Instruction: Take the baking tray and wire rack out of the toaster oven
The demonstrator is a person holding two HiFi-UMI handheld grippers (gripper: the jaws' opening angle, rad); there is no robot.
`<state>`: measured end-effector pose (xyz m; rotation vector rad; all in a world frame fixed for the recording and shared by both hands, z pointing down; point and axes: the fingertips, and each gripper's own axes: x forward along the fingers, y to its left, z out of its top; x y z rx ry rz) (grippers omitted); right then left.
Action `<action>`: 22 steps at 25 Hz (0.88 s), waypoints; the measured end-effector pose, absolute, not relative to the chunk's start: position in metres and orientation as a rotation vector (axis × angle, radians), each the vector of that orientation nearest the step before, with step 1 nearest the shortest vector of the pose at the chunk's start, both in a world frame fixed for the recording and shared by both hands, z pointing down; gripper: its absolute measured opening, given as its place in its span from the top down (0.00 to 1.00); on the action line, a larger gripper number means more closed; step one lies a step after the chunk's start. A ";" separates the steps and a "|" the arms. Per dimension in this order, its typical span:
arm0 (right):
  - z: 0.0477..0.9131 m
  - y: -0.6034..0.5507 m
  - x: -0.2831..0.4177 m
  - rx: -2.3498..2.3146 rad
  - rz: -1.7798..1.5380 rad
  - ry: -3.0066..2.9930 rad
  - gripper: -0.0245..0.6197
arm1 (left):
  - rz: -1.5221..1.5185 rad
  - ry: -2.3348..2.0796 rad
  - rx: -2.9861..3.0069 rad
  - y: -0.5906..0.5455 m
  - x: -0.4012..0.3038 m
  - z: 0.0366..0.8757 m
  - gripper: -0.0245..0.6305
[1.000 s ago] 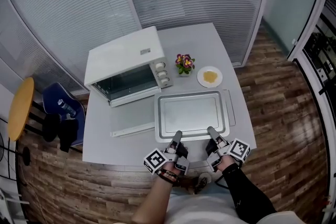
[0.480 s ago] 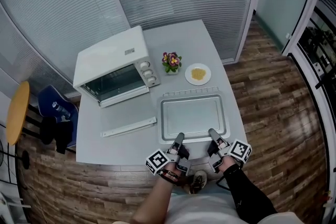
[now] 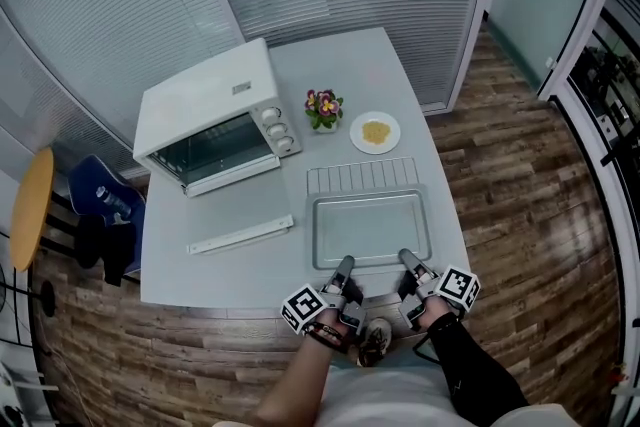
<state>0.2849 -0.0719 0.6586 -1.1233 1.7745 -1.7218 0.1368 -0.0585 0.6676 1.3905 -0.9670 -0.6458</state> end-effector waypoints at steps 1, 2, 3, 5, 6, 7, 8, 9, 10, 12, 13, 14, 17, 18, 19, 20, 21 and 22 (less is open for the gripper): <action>0.660 -0.070 0.285 -1.126 -1.731 1.777 0.85 | -0.647 -0.968 1.385 -0.057 0.137 0.670 0.75; 0.662 -0.069 0.285 -1.130 -1.740 1.778 0.85 | -0.646 -0.969 1.381 -0.055 0.137 0.671 0.75; 0.664 -0.068 0.285 -1.134 -1.749 1.777 0.84 | -0.646 -0.970 1.378 -0.055 0.137 0.673 0.75; 0.669 -0.069 0.285 -1.138 -1.766 1.768 0.84 | -0.646 -0.972 1.369 -0.057 0.137 0.675 0.75; 0.670 -0.070 0.285 -1.139 -1.773 1.762 0.83 | -0.645 -0.973 1.364 -0.058 0.137 0.676 0.75; 0.671 -0.071 0.284 -1.144 -1.773 1.761 0.83 | -0.638 -0.973 1.362 -0.058 0.137 0.678 0.75; 0.670 -0.072 0.284 -1.156 -1.766 1.767 0.83 | -0.627 -0.971 1.363 -0.058 0.137 0.678 0.75; 0.670 -0.073 0.285 -1.175 -1.754 1.782 0.84 | -0.610 -0.968 1.370 -0.058 0.139 0.679 0.75; 0.669 -0.074 0.286 -1.195 -1.743 1.799 0.83 | -0.591 -0.964 1.382 -0.057 0.141 0.679 0.75; 0.670 -0.075 0.287 -1.226 -1.740 1.808 0.83 | -0.556 -0.953 1.412 -0.056 0.145 0.677 0.75; 0.672 -0.075 0.287 -1.233 -1.747 1.793 0.81 | -0.547 -0.945 1.419 -0.056 0.147 0.677 0.75; 0.674 -0.075 0.288 -1.239 -1.758 1.771 0.79 | -0.544 -0.937 1.418 -0.055 0.149 0.677 0.72; 0.681 -0.070 0.286 -1.254 -1.790 1.724 0.79 | -0.551 -0.925 1.390 -0.053 0.151 0.680 0.67; 0.683 -0.068 0.284 -1.254 -1.799 1.726 0.79 | -0.548 -0.923 1.385 -0.052 0.151 0.681 0.67; 0.684 -0.066 0.282 -1.253 -1.807 1.731 0.78 | -0.538 -0.918 1.387 -0.051 0.152 0.681 0.67; 0.684 -0.066 0.280 -1.253 -1.811 1.734 0.77 | -0.520 -0.909 1.399 -0.050 0.154 0.682 0.67; 0.684 -0.067 0.279 -1.253 -1.814 1.730 0.77 | -0.496 -0.897 1.415 -0.048 0.157 0.682 0.66; 0.684 -0.067 0.280 -1.254 -1.815 1.721 0.77 | -0.474 -0.881 1.429 -0.046 0.162 0.681 0.66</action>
